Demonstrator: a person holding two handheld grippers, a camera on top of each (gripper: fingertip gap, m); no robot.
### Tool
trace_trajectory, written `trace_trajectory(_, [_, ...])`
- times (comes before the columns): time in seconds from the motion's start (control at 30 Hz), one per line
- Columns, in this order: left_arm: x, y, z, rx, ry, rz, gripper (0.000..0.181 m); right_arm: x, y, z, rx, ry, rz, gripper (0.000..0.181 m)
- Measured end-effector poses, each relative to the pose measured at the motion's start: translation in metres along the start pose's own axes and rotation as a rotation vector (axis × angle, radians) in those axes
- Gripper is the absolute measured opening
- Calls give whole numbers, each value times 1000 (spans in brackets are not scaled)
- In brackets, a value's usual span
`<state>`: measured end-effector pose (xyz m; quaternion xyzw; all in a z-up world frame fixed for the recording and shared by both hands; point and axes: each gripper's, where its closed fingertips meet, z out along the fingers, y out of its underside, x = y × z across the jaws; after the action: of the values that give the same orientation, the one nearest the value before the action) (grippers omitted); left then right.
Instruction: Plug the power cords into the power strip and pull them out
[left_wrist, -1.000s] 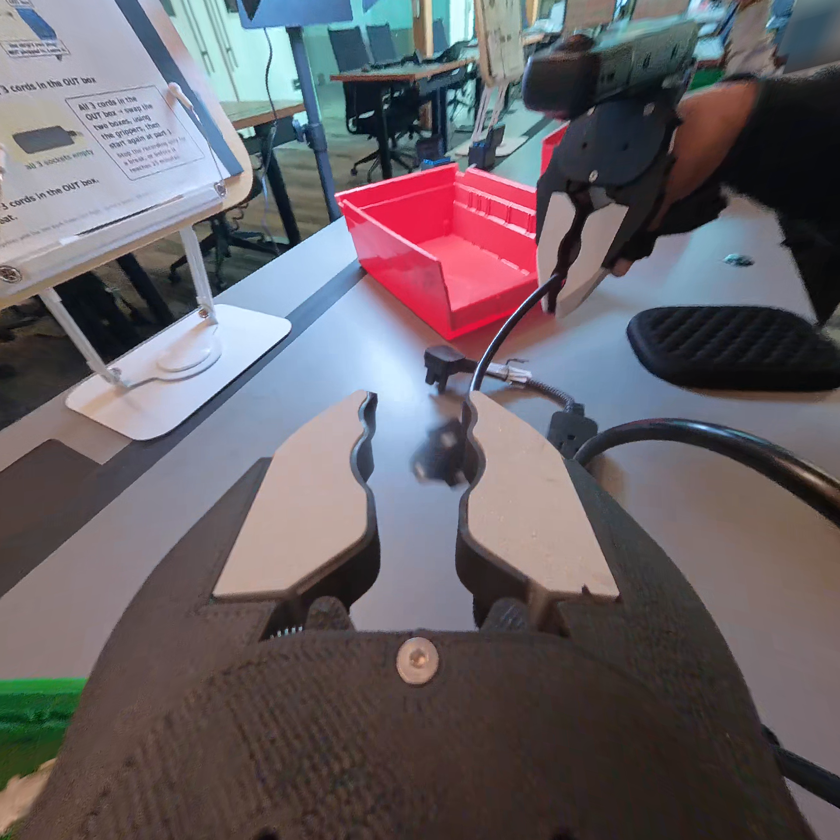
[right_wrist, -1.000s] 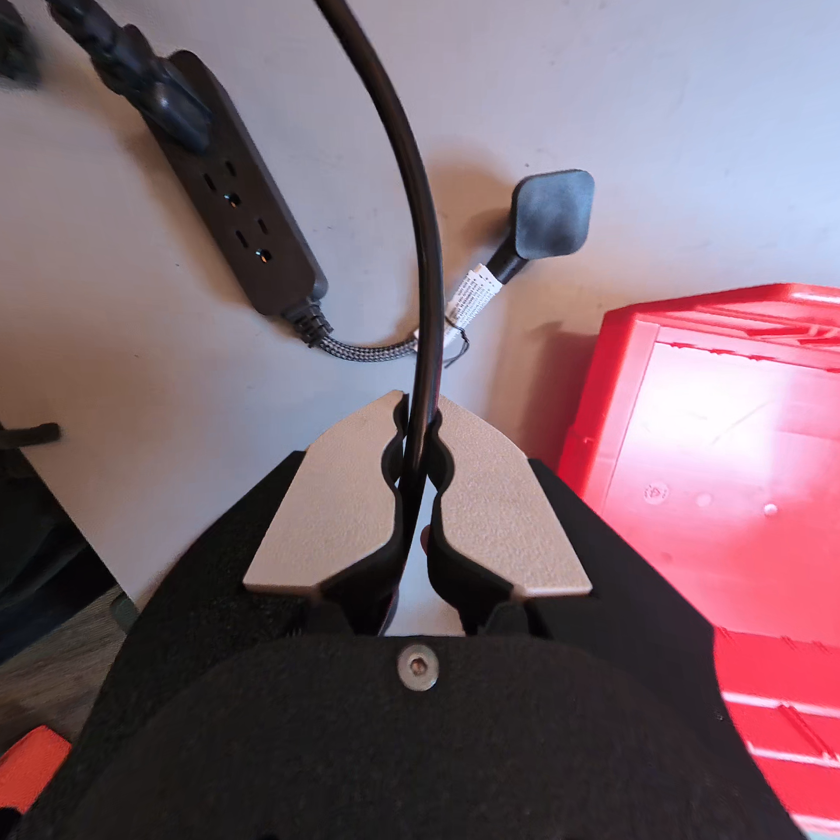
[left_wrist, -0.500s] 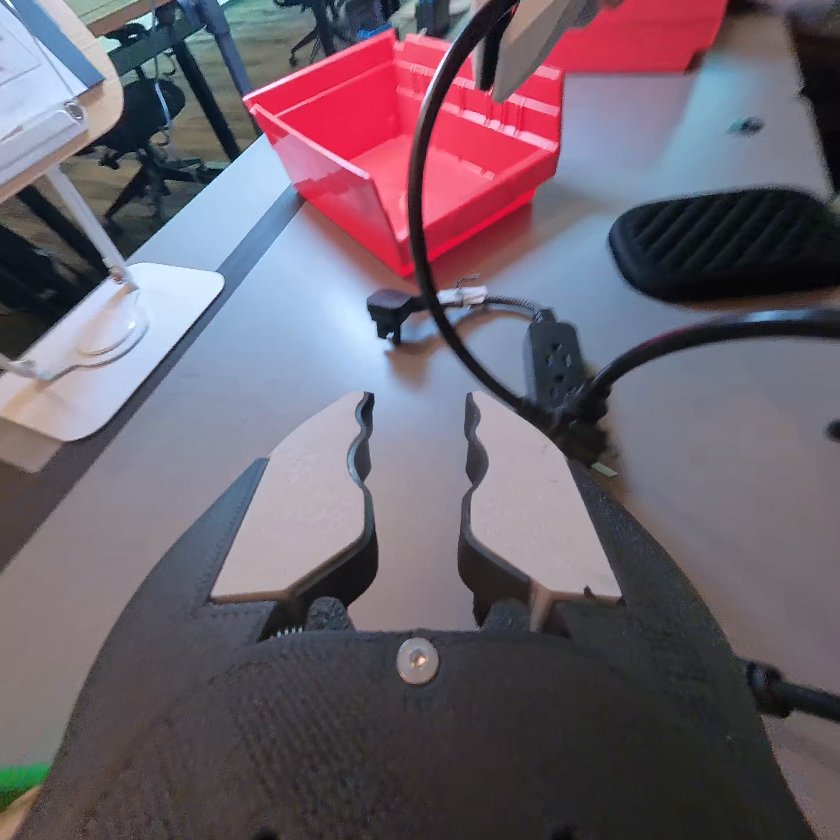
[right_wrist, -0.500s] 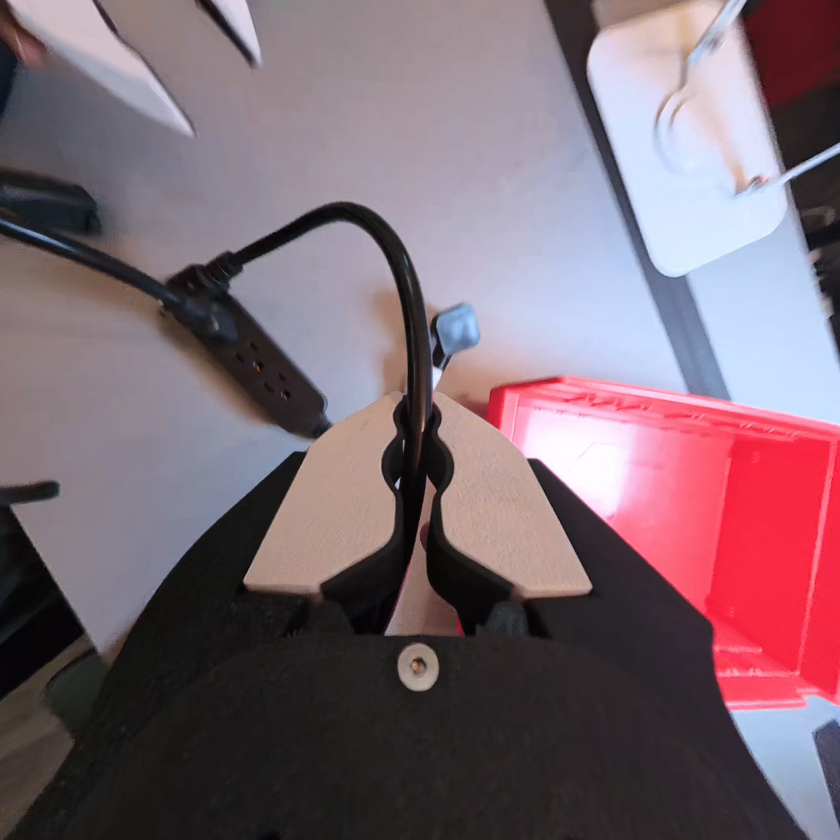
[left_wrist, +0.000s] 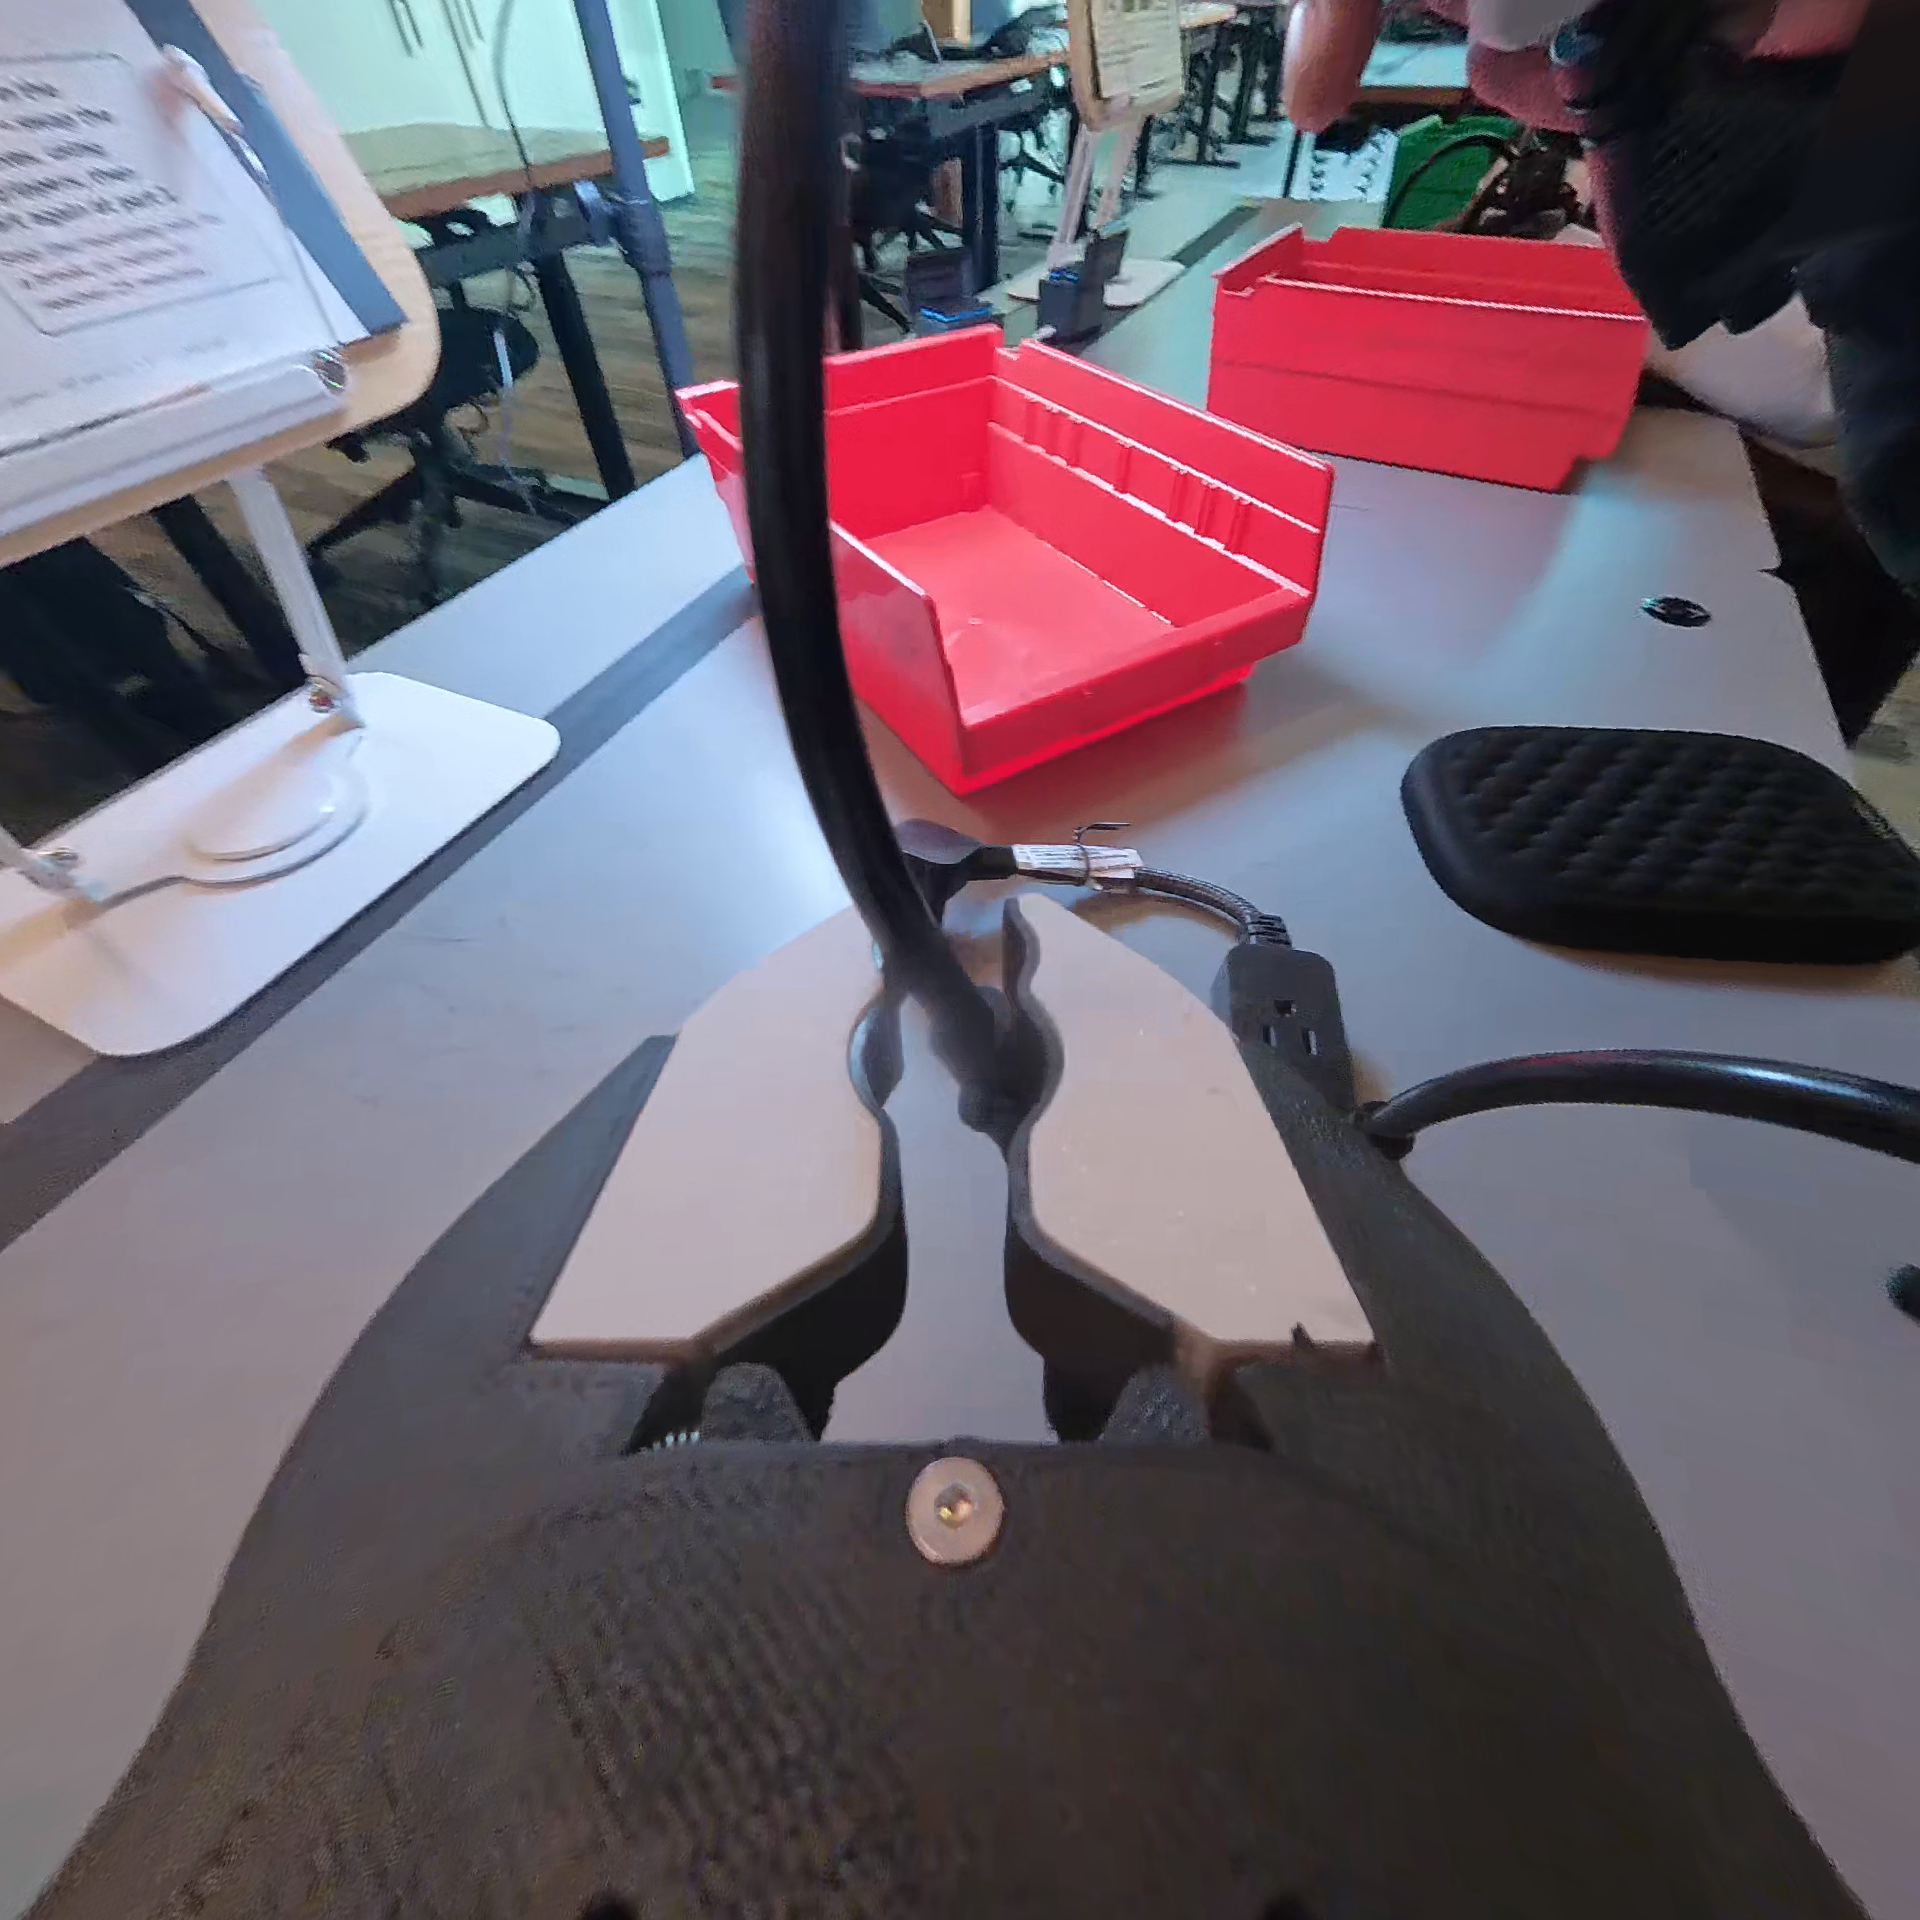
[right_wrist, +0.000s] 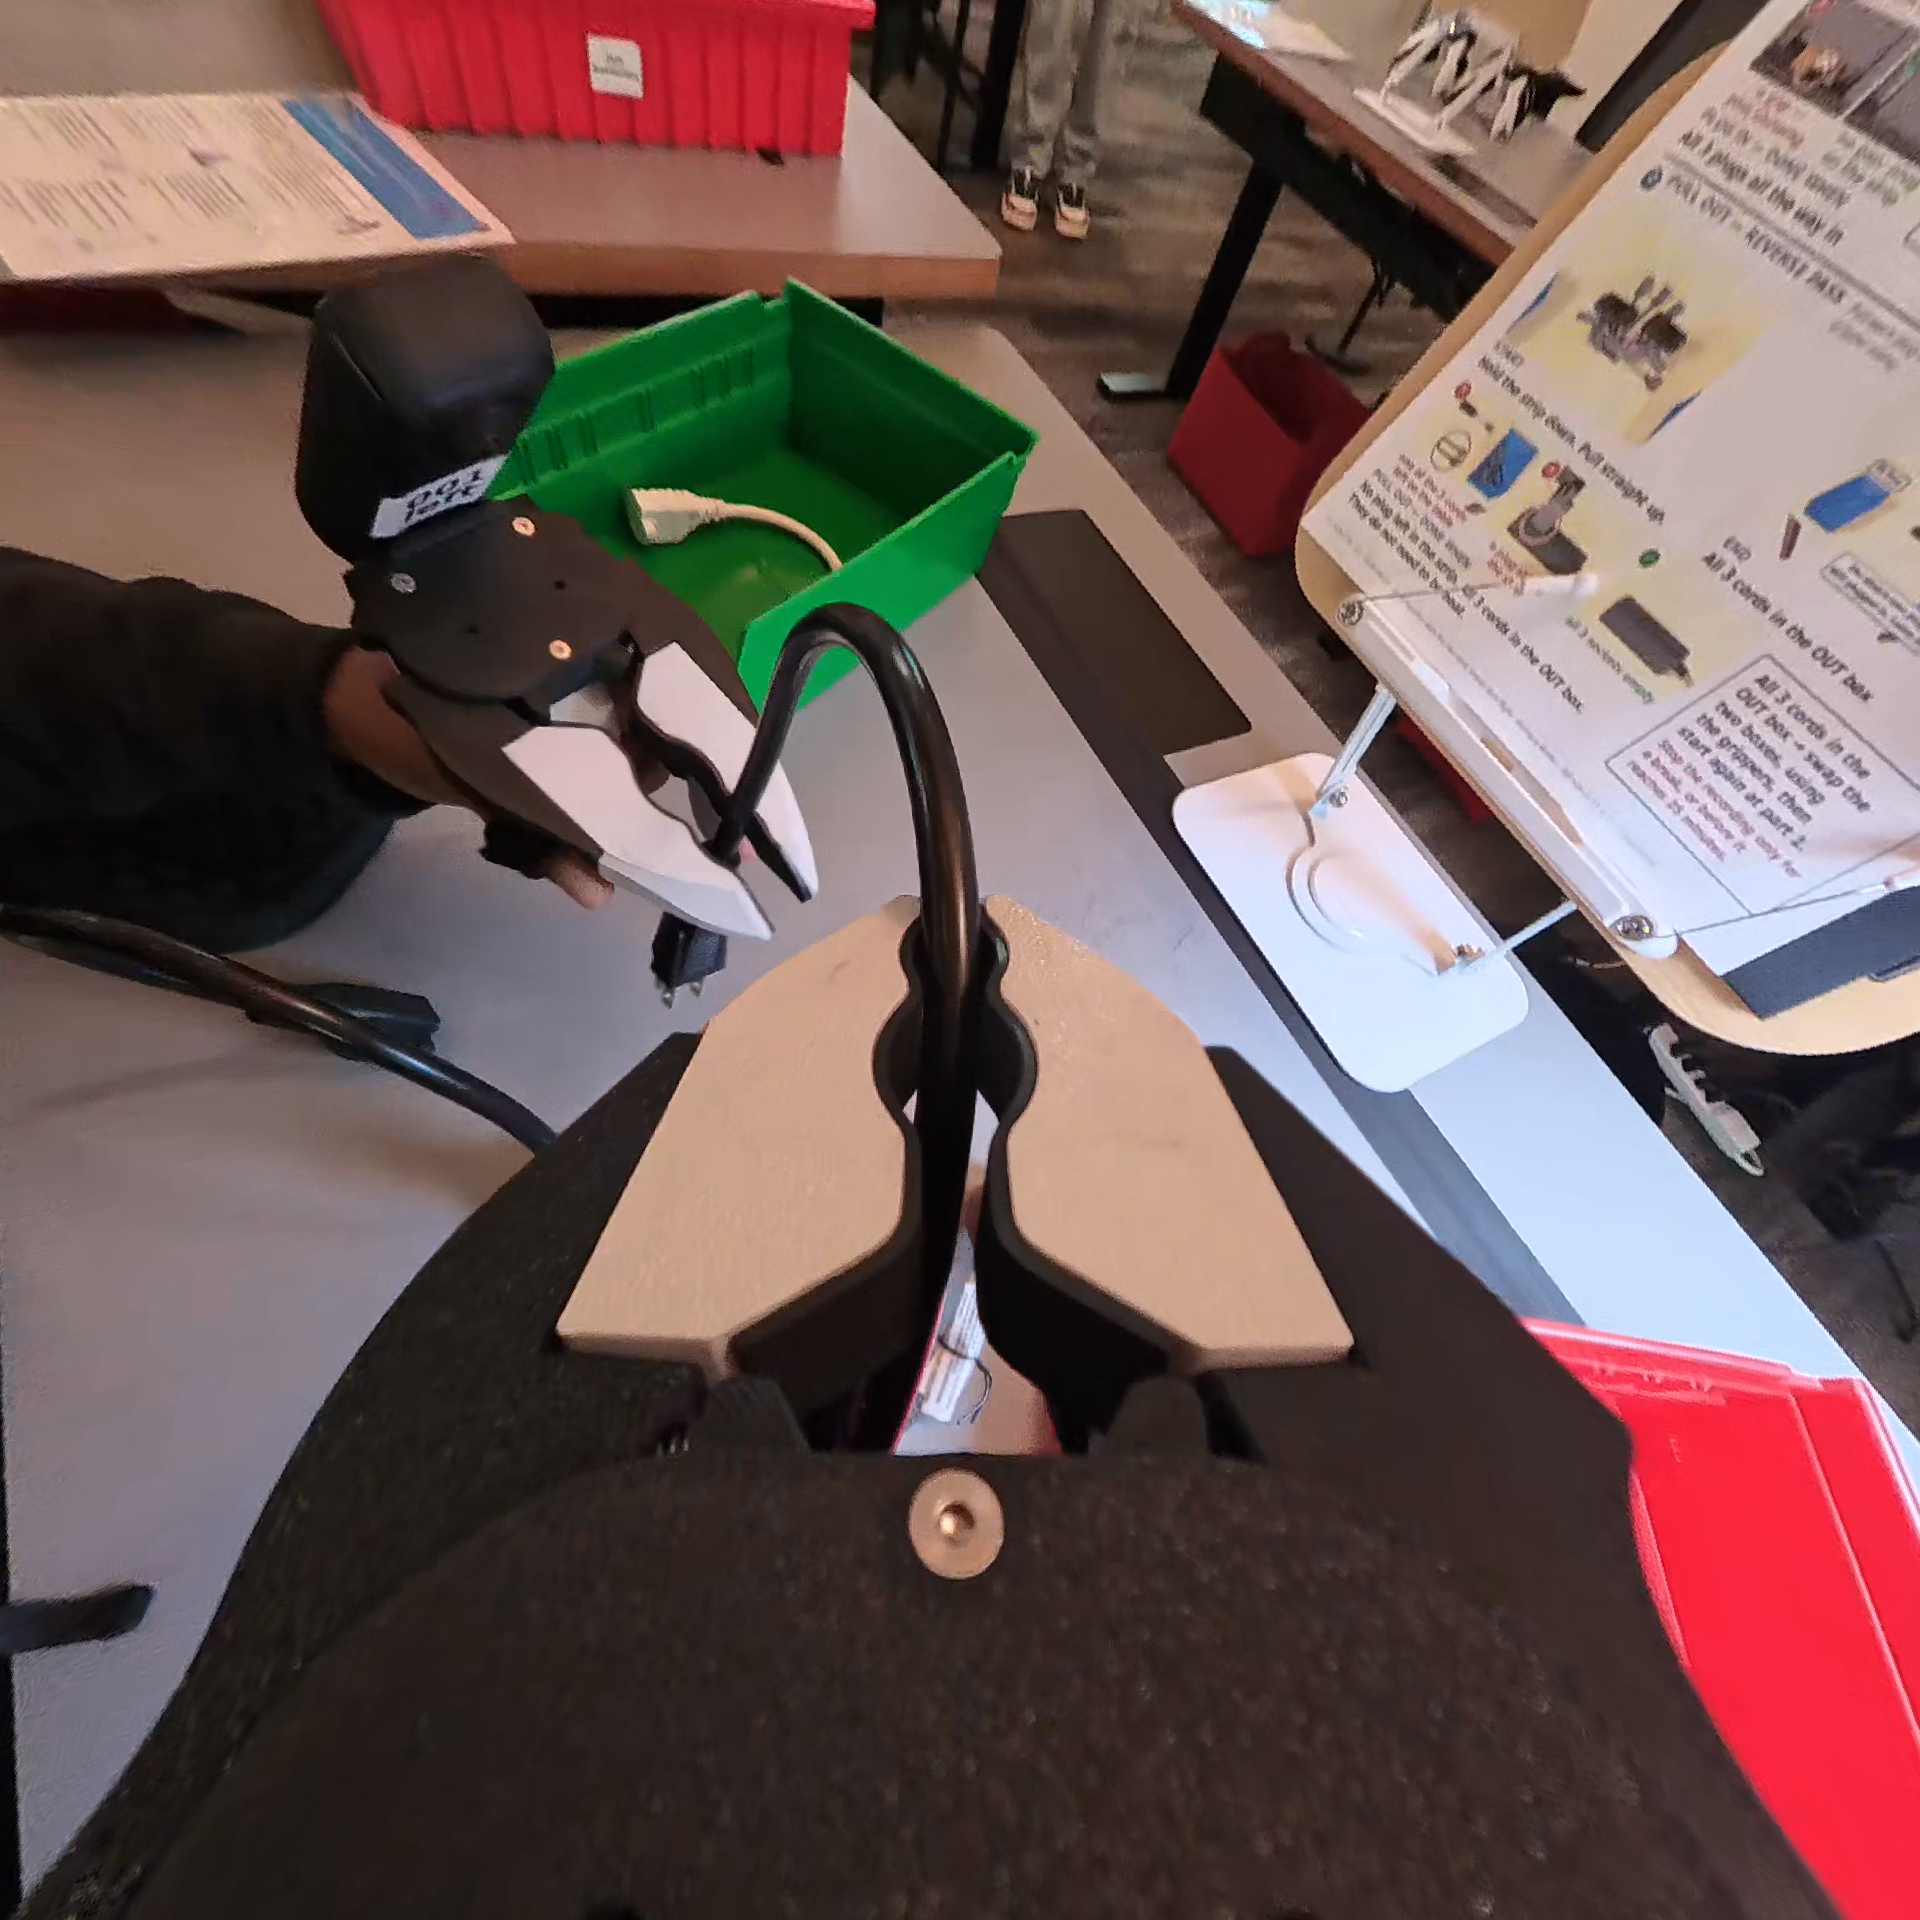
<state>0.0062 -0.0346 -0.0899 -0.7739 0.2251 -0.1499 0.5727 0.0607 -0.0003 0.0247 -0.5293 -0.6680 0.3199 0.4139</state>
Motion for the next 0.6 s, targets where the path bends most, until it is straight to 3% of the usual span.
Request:
trace_trajectory(0.1, [-6,-2,-7,11,-28,40,13,-6,2,-2,3,-21,-4,5])
trace_trajectory(0.23, [-8,-19,-26,77,6,52,6,-38,9,-11,41,-192,-58,4])
trace_trajectory(0.47, [-7,-46,-52,90,-14,180,6,-78,50,1,120,-298,-118,3])
trace_trajectory(0.6, [-3,-67,-58,106,-34,264,6,-94,54,3,197,-369,-139,3])
